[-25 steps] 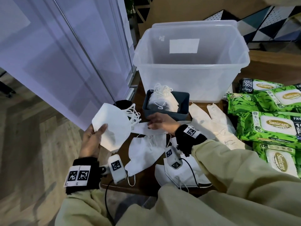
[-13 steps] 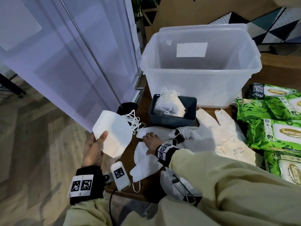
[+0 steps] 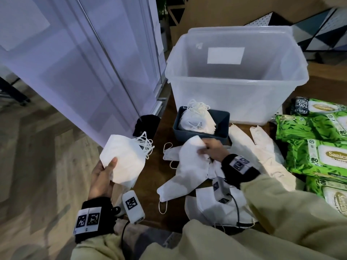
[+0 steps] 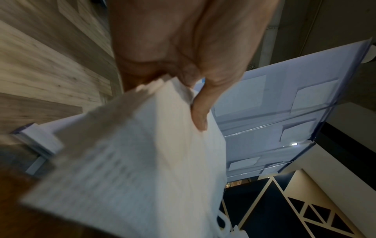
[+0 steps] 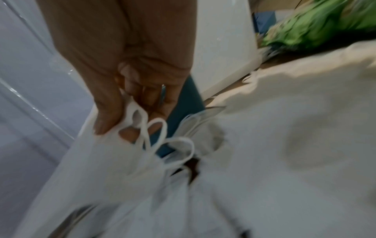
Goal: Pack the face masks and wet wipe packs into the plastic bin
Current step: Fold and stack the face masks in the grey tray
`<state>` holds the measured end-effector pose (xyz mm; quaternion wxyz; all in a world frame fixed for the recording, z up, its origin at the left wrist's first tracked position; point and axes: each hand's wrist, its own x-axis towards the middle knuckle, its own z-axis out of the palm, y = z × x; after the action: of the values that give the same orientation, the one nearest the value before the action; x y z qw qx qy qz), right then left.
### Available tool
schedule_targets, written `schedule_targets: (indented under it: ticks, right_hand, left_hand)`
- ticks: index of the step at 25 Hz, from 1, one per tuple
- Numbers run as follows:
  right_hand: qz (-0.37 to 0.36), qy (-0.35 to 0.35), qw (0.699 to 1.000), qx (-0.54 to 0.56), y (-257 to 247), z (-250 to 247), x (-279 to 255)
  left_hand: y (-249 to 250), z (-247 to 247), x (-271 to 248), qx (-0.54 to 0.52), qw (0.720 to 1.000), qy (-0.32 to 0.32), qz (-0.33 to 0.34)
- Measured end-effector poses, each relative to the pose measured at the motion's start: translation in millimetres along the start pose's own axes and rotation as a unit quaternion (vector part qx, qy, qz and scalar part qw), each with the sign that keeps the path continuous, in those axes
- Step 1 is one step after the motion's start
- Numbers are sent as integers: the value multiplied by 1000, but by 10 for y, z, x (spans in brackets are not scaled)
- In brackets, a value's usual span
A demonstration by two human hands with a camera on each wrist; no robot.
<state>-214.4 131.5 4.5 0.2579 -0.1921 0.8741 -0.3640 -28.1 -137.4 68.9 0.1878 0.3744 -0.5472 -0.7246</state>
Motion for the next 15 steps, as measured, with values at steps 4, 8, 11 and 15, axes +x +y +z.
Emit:
schedule_targets:
  ticks: [4, 8, 11, 15]
  right_hand:
    - [61, -80, 965, -243, 214, -124, -310]
    - [-78, -17, 909, -409, 146, 338, -347]
    - [-213, -87, 876, -425, -62, 704, -84]
    - [-268, -133, 809, -506, -205, 811, 329]
  left_hand:
    - [-24, 35, 16, 4, 1000, -1, -18]
    - [-39, 160, -4, 17, 999, -12, -25]
    - [-48, 222, -27, 21, 999, -34, -14]
    - [-59, 233, -68, 30, 998, -51, 1]
